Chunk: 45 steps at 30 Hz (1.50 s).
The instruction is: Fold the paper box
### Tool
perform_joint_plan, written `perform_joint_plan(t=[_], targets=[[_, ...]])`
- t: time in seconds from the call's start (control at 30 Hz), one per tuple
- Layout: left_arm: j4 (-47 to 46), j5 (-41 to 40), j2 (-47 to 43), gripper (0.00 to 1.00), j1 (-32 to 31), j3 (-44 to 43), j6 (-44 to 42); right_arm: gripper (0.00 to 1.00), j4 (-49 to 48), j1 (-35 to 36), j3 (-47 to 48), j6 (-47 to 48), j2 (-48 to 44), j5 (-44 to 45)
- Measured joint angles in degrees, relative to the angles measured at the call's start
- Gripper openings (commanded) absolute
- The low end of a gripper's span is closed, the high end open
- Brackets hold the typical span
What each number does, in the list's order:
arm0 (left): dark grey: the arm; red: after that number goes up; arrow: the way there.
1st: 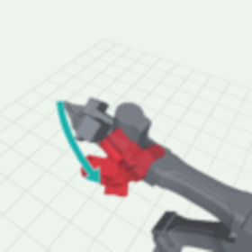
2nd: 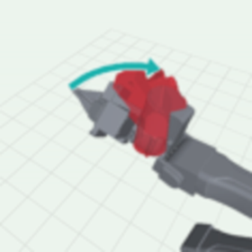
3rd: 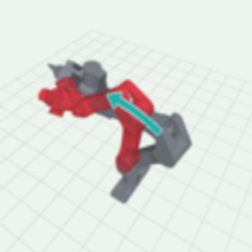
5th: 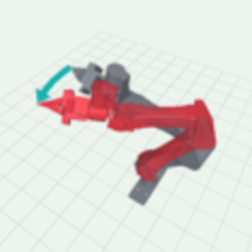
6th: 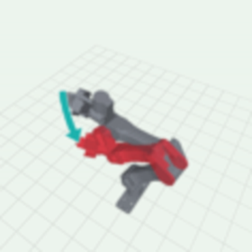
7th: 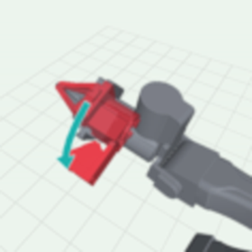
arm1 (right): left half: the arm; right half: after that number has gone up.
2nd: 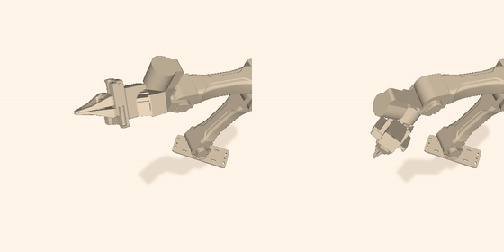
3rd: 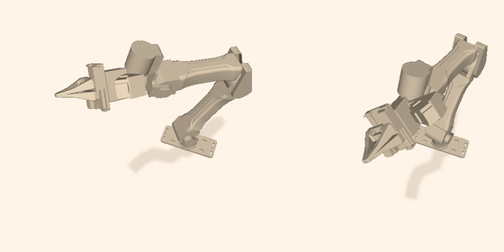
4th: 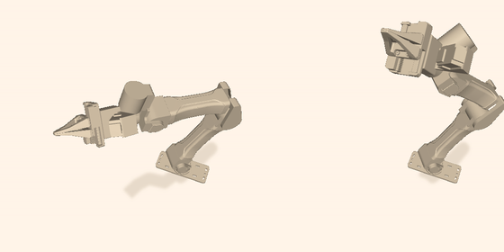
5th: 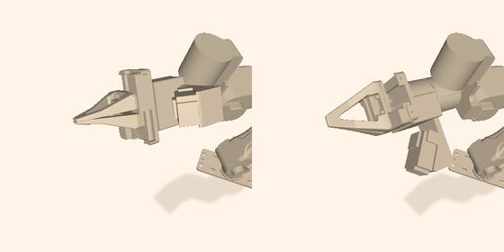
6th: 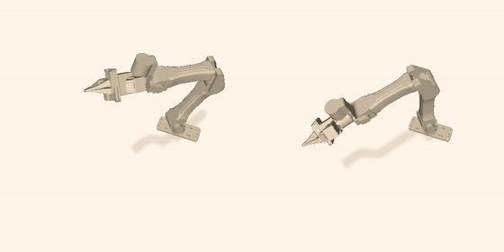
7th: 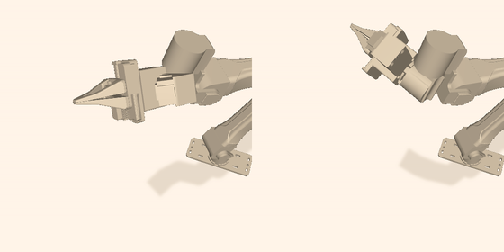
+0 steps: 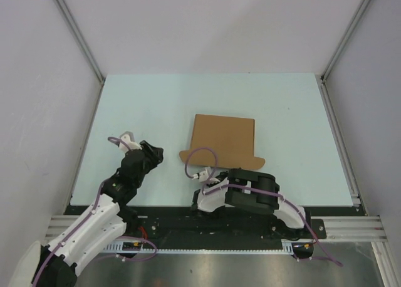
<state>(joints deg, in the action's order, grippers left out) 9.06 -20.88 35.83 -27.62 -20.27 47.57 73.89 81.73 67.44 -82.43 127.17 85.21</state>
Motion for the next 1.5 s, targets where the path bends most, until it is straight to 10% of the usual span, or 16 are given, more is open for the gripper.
perform_joint_plan(t=[0.43,0.77,1.07,1.27,1.37,1.4,1.5], targets=[[-1.9,0.3,3.5,0.53,0.0,0.0,0.1,0.00,1.6,-2.8,-1.5,-4.1,0.4,-0.6],[-2.1,0.5,2.4,0.53,0.0,0.0,0.1,0.00,2.5,2.2,-3.5,2.6,-11.1,-0.6],[-2.1,0.6,2.4,0.56,0.0,-2.2,-0.1,0.09,2.4,5.3,-1.7,9.6,-35.9,-0.9],[-2.2,1.6,4.8,0.56,0.0,-4.8,-0.1,0.31,-29.6,-13.1,-3.4,46.1,-68.2,-24.8],[-2.0,3.4,7.3,0.60,0.0,-7.0,-0.9,0.69,-38.8,-20.4,0.7,55.6,-71.4,-35.8],[-2.0,3.8,8.2,0.66,0.0,-8.1,-1.4,0.99,-41.5,-22.2,2.5,57.7,-70.1,-40.4],[-1.2,5.1,11.2,0.88,0.0,-12.4,-3.5,1.00,-47.5,-33.1,6.0,61.0,-65.2,-56.7]])
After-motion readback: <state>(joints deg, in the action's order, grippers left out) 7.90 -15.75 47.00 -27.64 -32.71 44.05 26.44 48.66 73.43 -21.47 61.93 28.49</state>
